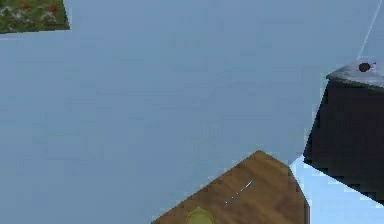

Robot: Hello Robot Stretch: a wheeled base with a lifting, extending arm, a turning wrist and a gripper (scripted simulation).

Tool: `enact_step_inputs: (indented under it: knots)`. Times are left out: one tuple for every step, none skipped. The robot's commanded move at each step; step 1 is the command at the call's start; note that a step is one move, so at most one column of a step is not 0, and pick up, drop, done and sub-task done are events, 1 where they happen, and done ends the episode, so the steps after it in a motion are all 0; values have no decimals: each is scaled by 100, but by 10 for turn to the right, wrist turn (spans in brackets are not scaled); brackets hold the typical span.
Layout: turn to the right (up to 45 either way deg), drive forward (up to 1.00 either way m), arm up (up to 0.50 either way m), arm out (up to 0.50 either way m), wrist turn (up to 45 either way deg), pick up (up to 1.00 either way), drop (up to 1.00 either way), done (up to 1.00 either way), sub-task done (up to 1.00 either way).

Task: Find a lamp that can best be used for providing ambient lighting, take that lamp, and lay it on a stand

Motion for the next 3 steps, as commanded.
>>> enact_step_inputs:
  knots:
    - [-450, 0, 0, 0, 0, 0, 0, 0, 0]
    - [-150, 0, 0, 0, 0, 0, 0, 0, 0]
    - [0, 0, 0, 44, 0, 0, 0, 0, 0]
